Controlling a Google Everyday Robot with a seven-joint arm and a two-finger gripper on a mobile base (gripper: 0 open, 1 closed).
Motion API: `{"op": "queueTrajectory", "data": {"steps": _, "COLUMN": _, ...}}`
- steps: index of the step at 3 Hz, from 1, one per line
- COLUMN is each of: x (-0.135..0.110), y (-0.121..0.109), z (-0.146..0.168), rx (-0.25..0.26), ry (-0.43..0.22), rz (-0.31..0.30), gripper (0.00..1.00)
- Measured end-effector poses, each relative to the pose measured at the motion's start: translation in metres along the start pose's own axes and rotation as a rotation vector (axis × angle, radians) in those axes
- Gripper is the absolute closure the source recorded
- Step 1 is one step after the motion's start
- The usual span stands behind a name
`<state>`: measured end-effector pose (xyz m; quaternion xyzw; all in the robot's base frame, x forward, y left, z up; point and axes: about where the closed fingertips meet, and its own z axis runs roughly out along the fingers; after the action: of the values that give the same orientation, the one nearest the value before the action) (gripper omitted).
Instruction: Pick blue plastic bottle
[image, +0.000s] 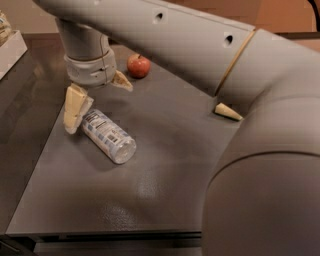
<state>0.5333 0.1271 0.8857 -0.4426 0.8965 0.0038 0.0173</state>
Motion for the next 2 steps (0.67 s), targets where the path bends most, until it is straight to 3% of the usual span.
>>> {"op": "queueTrajectory", "data": {"steps": 1, "x": 0.002, "y": 0.0, "z": 0.016, "rx": 0.012, "ry": 0.042, "rz": 0.031, "gripper": 0.0}}
{"op": "queueTrajectory", "data": {"steps": 2, "x": 0.003, "y": 0.001, "z": 0.031, "rx": 0.003, "ry": 0.077, "rz": 0.045, "gripper": 0.18}}
